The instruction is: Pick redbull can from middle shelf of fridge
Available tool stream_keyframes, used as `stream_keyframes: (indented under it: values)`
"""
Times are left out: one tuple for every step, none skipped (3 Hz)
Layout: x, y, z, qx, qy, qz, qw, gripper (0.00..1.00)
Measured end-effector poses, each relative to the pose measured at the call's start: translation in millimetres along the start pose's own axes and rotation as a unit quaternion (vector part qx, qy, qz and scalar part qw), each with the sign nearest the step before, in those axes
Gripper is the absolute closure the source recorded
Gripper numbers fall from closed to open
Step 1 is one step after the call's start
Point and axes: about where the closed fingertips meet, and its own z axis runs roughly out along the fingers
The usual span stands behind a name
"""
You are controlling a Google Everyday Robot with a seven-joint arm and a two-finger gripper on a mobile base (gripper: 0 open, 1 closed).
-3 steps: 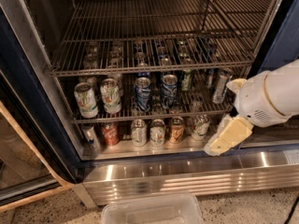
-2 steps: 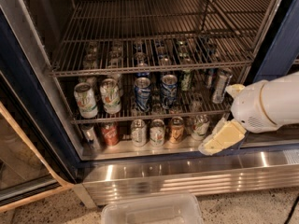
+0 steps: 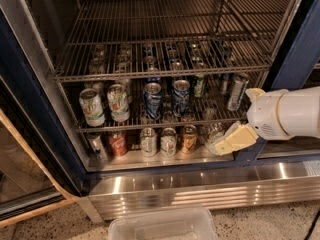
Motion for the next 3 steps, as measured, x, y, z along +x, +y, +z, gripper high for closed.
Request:
stream_keyframes:
  values:
    - [0.0,0.7,-0.1,-0.001,0.0,0.0,1.0,0.0]
    - [-1.9,0.2,0.6,0.004,-0.006,0.005,1.0,0.0]
    - [-3.2,-3.5,3.4,0.028,-0.035,0.029,0.9986,0.0]
